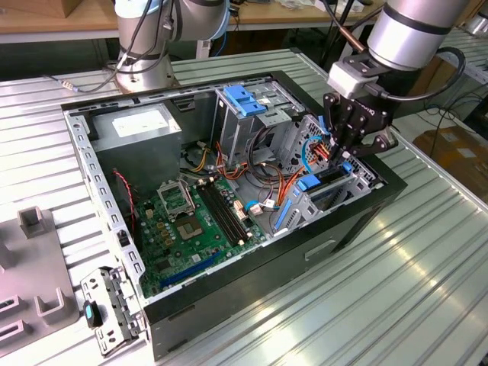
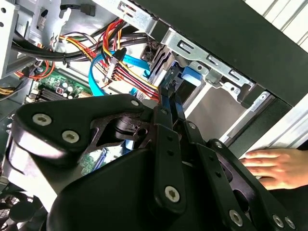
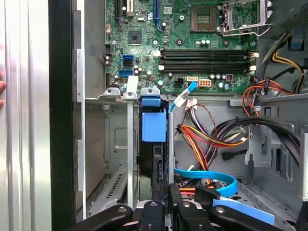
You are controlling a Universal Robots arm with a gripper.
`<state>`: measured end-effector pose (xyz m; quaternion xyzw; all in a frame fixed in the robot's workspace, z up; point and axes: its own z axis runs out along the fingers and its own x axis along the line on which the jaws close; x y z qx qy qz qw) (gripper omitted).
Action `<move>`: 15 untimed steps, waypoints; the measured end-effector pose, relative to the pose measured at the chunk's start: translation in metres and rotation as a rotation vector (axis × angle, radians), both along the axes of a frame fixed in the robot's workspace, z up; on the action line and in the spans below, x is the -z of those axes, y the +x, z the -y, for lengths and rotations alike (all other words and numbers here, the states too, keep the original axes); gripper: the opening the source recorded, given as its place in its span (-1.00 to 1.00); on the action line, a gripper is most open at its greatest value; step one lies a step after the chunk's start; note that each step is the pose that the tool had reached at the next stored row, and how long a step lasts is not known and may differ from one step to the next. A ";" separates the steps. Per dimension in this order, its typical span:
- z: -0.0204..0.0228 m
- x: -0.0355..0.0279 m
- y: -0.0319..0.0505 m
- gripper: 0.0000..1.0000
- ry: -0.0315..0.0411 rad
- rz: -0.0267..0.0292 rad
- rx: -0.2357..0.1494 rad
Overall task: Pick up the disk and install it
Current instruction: 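Insert the first disk wire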
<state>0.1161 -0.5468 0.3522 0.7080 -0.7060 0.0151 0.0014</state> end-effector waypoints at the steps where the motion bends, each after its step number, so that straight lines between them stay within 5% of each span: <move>1: 0.0001 0.0001 0.0000 -0.67 -0.0001 0.0000 -0.003; 15: 0.0040 0.0050 0.0000 -0.67 -0.0001 0.0000 -0.014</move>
